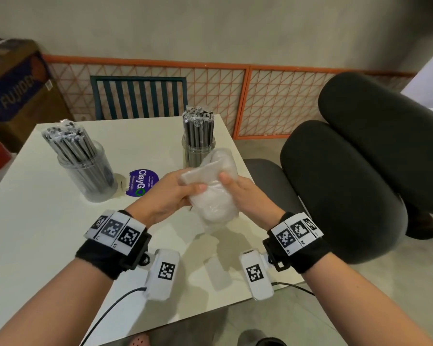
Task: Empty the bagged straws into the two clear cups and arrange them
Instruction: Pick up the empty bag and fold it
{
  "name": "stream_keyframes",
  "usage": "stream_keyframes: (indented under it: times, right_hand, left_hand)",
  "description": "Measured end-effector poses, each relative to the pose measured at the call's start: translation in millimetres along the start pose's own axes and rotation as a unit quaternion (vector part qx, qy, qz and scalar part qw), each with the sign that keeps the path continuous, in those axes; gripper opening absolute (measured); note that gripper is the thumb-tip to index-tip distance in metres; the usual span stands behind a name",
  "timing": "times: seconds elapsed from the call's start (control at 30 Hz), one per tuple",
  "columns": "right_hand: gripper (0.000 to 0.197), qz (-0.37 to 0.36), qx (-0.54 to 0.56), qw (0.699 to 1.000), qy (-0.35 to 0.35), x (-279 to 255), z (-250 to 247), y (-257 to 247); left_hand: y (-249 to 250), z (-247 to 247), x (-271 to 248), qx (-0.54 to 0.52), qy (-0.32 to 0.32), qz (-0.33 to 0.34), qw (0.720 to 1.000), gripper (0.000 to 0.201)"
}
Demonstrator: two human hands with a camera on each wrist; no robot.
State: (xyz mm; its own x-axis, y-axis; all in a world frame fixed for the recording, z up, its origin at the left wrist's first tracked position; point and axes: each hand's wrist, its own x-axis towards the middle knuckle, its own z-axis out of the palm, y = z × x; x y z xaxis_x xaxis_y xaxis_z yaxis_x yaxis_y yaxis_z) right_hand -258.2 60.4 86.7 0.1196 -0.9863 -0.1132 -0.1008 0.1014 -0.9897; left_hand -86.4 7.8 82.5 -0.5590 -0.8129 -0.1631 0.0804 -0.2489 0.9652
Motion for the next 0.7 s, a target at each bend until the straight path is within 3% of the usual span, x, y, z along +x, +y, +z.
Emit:
stream_keyframes:
  times: [0.1,0.2,0.27,0.3,0.33,0.4,0.5,0.57,0.63,0.7]
  right_hand:
    - [0.043,-0.004,0.021,1.0,0.002,1.5,-1.2,-1.3]
    - [0.049,0.033,0.094,0.993,-0.061,1.0,0.4,-1.7]
    - [0.055,0.088,0.17,0.976,-0.099,0.4,0.5,2.0]
    - [0.055,0.115,0.192,0.969,-0.103,0.5,0.7,4.3]
    - [0.053,0.135,0.185,0.969,-0.096,1.1,1.0,5.8]
    - [0.052,0.142,0.049,0.987,-0.048,2.9,1.2,4.0]
    - [0.055,0.06,-0.156,0.985,0.049,1.1,1.7,-0.4]
    - [0.076,-0.001,-0.202,0.979,0.026,-1.9,11.1,0.2]
    - [0.083,-0.03,-0.236,0.971,-0.009,-3.8,23.5,8.6]
    - [0.079,-0.048,-0.234,0.971,0.003,-1.8,28.5,19.2]
  left_hand:
    - [4.5,-2.2,0.5,0.149,0.103,0.065,0.981,0.032]
    - [5.5,-5.7,-2.5,0.075,0.008,0.05,0.996,0.069]
    - [8.3,-2.8,-4.9,-0.025,-0.066,0.018,0.997,0.075]
    - [8.5,-1.6,-4.8,-0.031,-0.074,0.023,0.997,0.07]
    - [7.8,-0.7,-4.0,-0.001,-0.056,0.039,0.998,0.063]
    - [5.4,-0.5,-1.8,0.095,0.029,0.068,0.993,0.046]
    - [-4.3,-0.9,4.1,0.202,0.189,0.071,0.958,0.033]
    - [-8.7,5.8,6.8,0.24,0.271,0.084,0.928,0.033]
    - [-11.8,15.6,7.7,0.201,0.279,0.081,0.936,0.031]
    - [-13.5,22.2,5.1,0.121,0.242,0.064,0.961,0.026]
